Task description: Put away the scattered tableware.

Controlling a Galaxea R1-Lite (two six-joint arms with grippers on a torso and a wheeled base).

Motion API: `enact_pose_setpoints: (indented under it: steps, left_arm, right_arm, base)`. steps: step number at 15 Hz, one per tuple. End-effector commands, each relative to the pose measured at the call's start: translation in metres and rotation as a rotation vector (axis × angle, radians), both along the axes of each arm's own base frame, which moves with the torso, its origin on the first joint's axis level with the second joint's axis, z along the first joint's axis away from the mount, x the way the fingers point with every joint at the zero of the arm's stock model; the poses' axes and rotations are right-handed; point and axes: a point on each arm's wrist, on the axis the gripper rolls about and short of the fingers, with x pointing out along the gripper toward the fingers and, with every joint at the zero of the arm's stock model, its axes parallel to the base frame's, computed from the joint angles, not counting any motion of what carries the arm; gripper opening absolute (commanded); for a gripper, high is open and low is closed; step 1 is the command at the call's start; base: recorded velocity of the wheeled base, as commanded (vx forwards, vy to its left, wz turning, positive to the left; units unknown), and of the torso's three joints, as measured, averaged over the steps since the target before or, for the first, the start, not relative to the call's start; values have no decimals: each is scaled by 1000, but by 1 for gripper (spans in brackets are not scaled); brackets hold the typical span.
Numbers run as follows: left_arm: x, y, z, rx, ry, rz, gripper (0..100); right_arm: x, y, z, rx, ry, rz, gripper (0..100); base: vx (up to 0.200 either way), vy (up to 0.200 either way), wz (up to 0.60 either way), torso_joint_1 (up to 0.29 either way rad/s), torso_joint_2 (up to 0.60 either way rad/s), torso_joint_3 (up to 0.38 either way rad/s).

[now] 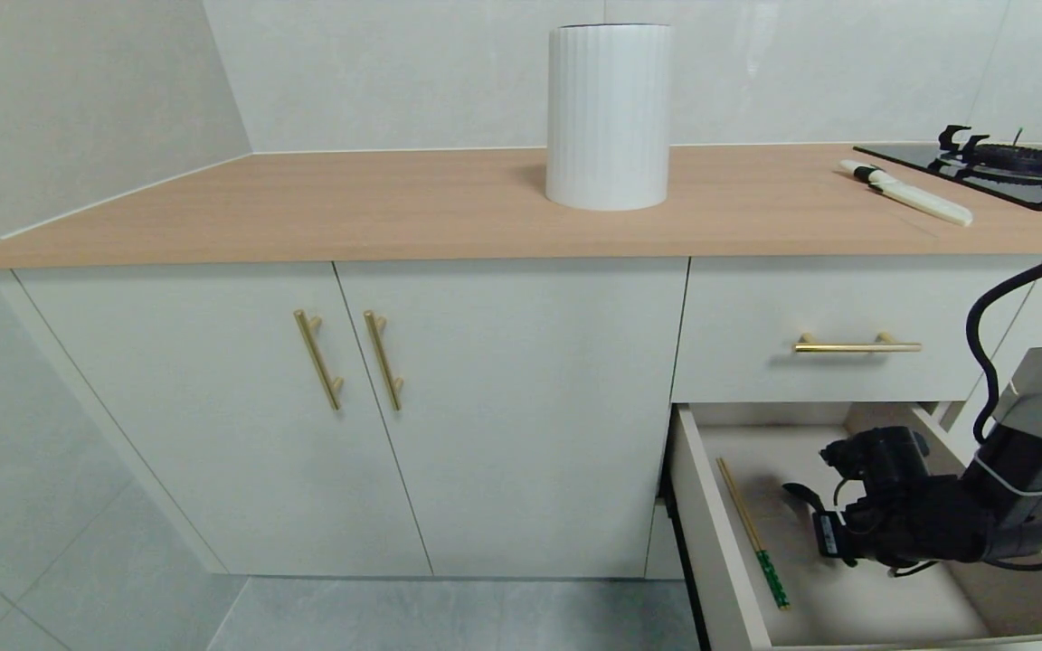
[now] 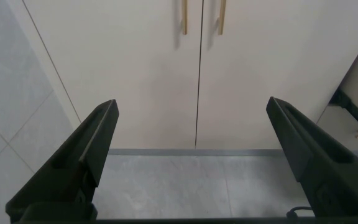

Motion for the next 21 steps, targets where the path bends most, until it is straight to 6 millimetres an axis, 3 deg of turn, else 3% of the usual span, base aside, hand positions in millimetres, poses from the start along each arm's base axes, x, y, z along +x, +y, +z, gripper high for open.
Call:
enact_pose_setpoints:
  steps: [1, 7, 8, 11, 13, 15, 17, 18, 19, 20, 21]
  left_arm:
    - [0, 0, 0, 0, 0, 0, 100]
    - [0, 0, 0, 0, 0, 0, 100]
    - [0, 0, 0, 0, 0, 0, 100]
    - [0, 0, 0, -2, 0, 0, 100]
    - [0, 0, 0, 0, 0, 0, 100]
    - [0, 0, 0, 0, 0, 0, 100]
    - [0, 0, 0, 0, 1, 0, 100]
    - [0, 0, 0, 0, 0, 0, 100]
    - [0, 0, 0, 0, 0, 0, 100]
    - [0, 0, 0, 0, 1, 0, 100]
    - [0, 0, 0, 0, 0, 0, 100]
  right_arm:
    - [0, 0, -3, 0, 9, 1, 0]
    - [1, 0, 1, 0, -5, -1, 0]
    - [1, 0, 1, 0, -5, -1, 100]
    - [1, 0, 5, 1, -17, -1, 100]
    - [-1, 0, 20, 4, -55, -2, 100]
    - [-16, -1, 61, 8, -150, -1, 100]
    - [-44, 4, 106, 12, -259, 21, 100]
    - [-56, 3, 122, 6, -301, 12, 100]
    - [-56, 3, 122, 6, -301, 12, 100]
    - [-81, 1, 151, -4, -361, -1, 100]
    - [-96, -1, 163, -5, -358, -1, 100]
  base:
    - [0, 0, 0, 0, 0, 0]
    - [0, 0, 0, 0, 0, 0]
    - [0, 0, 0, 0, 0, 0]
    - [0, 0, 0, 0, 0, 0]
    - [0, 0, 0, 0, 0, 0]
    - [0, 0, 0, 0, 0, 0]
    - [0, 0, 0, 0, 0, 0]
    - [0, 0, 0, 0, 0, 0]
    - [0, 0, 0, 0, 0, 0]
    - [0, 0, 0, 0, 0, 0]
    - [0, 0, 0, 0, 0, 0]
